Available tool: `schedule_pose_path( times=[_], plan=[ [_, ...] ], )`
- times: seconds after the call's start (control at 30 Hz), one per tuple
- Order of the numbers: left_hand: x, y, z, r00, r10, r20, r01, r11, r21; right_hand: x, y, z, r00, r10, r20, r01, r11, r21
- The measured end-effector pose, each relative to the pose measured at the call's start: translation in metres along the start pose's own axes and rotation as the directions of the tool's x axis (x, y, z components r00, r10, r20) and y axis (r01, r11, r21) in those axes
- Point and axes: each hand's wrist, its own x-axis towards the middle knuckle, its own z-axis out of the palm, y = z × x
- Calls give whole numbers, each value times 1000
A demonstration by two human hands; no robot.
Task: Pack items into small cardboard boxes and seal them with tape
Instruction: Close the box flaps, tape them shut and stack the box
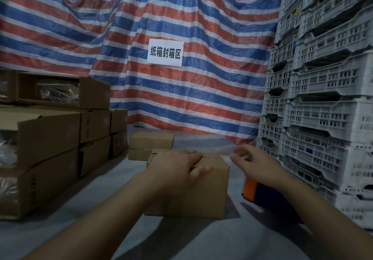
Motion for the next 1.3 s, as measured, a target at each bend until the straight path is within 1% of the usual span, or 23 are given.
schedule_pose_path(
  times=[0.03, 0.07, 0.1, 0.13, 0.17, 0.23, 0.3, 0.37, 0.43, 0.5, 0.53, 0.57, 0.63, 0.7, 0.73, 0.8, 0.87, 0.93, 1.0, 1.03, 1.1, 1.2, 1.3],
  plan=[
    [-1, 0, 1, 1000, -7, 2, 7, 1000, 9, -6, 10, -7, 996, 77, -36, -84, 968, -238],
    [-1, 0, 0, 1000, -15, 11, 15, 1000, 19, -12, 21, -13, 984, 166, -65, -177, 876, -449],
    [-1, 1, 0, 1000, -19, 20, 18, 1000, 24, -20, 32, -18, 965, 251, -80, -250, 773, -583],
    [-1, 1, -1, 999, -23, 25, 22, 999, 25, -28, 43, -18, 946, 315, -71, -283, 704, -651],
    [-1, 1, -1, 999, -27, 30, 26, 999, 22, -34, 52, -17, 936, 347, -52, -287, 671, -683],
    [-1, 2, -2, 998, -36, 44, 36, 999, -11, -47, 67, -11, 944, 325, -63, -275, 661, -698],
    [-3, 5, -5, 995, -64, 81, 72, 992, -104, -54, 76, -4, 959, 242, -147, -277, 703, -655],
    [-3, 7, -12, 984, -114, 140, 150, 948, -282, -56, 79, -3, 965, 188, -185, -262, 750, -607],
    [-1, 6, -21, 974, -140, 176, 208, 860, -465, -53, 80, -2, 970, 183, -162, -244, 770, -590],
    [0, 2, -28, 973, -136, 187, 220, 788, -575, -43, 81, -2, 965, 204, -164, -261, 781, -567],
    [0, -1, -30, 972, -141, 187, 227, 761, -607, -38, 79, -3, 953, 229, -196, -299, 811, -503],
    [0, -3, -32, 972, -148, 183, 231, 739, -632, -31, 76, -6, 933, 269, -240, -346, 857, -383],
    [-1, -8, -33, 971, -162, 176, 239, 699, -674, -16, 60, -16, 873, 366, -323, -400, 915, -43],
    [-2, -12, -35, 968, -170, 183, 250, 655, -714, 1, 35, -29, 828, 421, -369, -343, 902, 261],
    [-3, -14, -36, 967, -172, 189, 255, 625, -738, 9, 18, -36, 828, 433, -357, -296, 877, 378],
    [-3, -18, -37, 961, -187, 205, 275, 552, -787, 29, -15, -46, 883, 403, -240, -203, 789, 580],
    [-2, -18, -38, 951, -220, 215, 296, 466, -834, 46, -48, -49, 951, 291, -108, -142, 717, 683],
    [1, -18, -40, 935, -277, 223, 305, 302, -903, 59, -74, -46, 985, 169, -17, -123, 778, 616],
    [4, -19, -41, 914, -327, 240, 288, 107, -952, 68, -94, -37, 995, 75, 61, -95, 891, 443],
    [5, -20, -41, 906, -339, 251, 279, 35, -960, 70, -101, -31, 994, 38, 103, -72, 932, 356],
    [7, -24, -43, 895, -356, 270, 264, -66, -962, 75, -109, -24, 987, -24, 160, -16, 969, 245],
    [11, -27, -45, 877, -390, 281, 217, -200, -956, 81, -115, -18, 981, -67, 179, 40, 988, 149],
    [9, -30, -43, 888, -382, 256, 152, -280, -948, 83, -121, -15, 981, -67, 185, 56, 996, 63]
  ],
)
